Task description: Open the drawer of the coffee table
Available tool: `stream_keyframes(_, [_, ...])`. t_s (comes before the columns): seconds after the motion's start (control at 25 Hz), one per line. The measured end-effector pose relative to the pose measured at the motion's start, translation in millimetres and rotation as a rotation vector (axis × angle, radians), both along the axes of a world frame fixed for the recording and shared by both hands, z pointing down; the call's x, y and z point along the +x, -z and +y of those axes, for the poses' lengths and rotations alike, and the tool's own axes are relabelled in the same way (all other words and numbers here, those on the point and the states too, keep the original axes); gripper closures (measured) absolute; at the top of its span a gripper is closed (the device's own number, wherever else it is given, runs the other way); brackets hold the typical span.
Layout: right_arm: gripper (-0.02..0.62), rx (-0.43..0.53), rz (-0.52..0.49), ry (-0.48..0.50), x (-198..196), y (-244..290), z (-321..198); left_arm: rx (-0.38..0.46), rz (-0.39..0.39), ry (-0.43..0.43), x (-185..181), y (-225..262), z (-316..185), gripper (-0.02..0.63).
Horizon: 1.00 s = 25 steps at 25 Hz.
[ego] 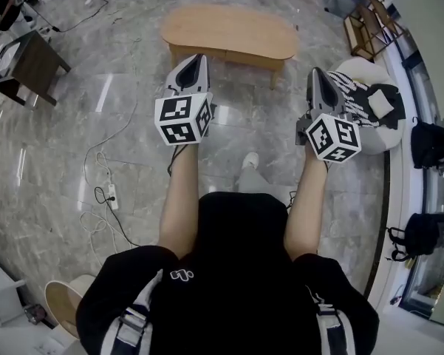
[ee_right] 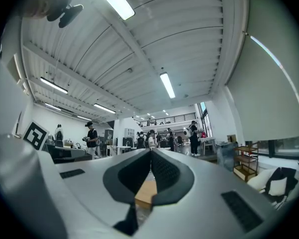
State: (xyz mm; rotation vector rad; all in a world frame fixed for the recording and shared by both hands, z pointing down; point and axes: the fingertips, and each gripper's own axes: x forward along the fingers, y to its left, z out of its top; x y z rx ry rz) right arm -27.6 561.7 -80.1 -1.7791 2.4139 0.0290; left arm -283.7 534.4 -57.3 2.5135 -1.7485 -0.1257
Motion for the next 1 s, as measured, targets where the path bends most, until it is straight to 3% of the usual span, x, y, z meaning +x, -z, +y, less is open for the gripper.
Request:
stream_keyframes(0.24, [0.586,0.009,0.017,0.024,2,-5,-43,0.012,0.023,0.026,-5,-5,-41,0.595])
stream_keyframes(0.44, [0.586,0.022,-0.005,0.05,24,-26,-115,0.058,0.006,0.047,14,-9,-104,0.595])
stream_keyframes(0.64, [0.586,-0.013,-0.045,0.045,40,-54,-234,0.032,0.005,0.056,25,-31,-217,0.597])
stream_keyframes(0.8, [0.586,-0.036,-0.061,0.056,81,-55,-338,0.008,-0.024,0.039,78,-39,-315,0.595])
stream_keyframes(0.88, [0.586,-0.002,-0.091,0.076,92,-38,-385,0.012,-0.064,0.026,97,-36,-362,0.595])
stream_keyframes(1.0, [0.586,0.075,-0.064,0.119,99,-1,-457,0.027,-0.064,0.042,114,-21,-433,0.595])
